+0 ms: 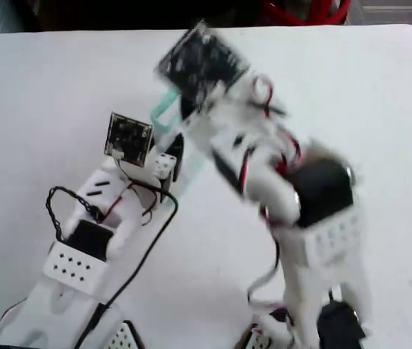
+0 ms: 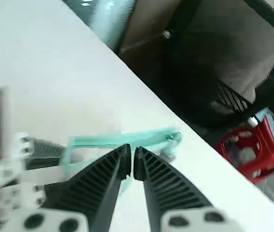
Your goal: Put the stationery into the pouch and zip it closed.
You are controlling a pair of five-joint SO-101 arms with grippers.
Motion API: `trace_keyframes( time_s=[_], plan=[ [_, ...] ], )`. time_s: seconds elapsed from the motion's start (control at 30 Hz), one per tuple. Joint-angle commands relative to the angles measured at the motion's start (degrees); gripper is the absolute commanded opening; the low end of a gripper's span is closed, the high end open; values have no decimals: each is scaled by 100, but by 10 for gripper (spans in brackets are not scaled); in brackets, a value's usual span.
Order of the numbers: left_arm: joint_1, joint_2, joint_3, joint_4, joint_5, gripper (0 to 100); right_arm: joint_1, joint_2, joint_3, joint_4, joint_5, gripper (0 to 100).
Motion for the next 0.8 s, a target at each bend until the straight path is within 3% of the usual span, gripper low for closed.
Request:
trace_keyframes(
  time_s=[0.0,0.07,0.23,0.37,0.5,0.77],
  plan=[
    [22,75,62,-79,35,111,1007,734,-97,-532,-818,71],
    [22,75,53,-79,35,111,1112,1095,193,-813,-1134,105],
    [22,84,44,-88,35,112,1024,1121,1538,-1763,-1090,123],
    [22,84,44,-88,35,112,998,400,3640,-3433,-1125,131],
    [22,84,35,-88,26,112,848,-699,5626,-4980,-1143,211],
    [31,84,44,-88,26,112,242,-2237,6734,-5156,-1116,241]
  ],
)
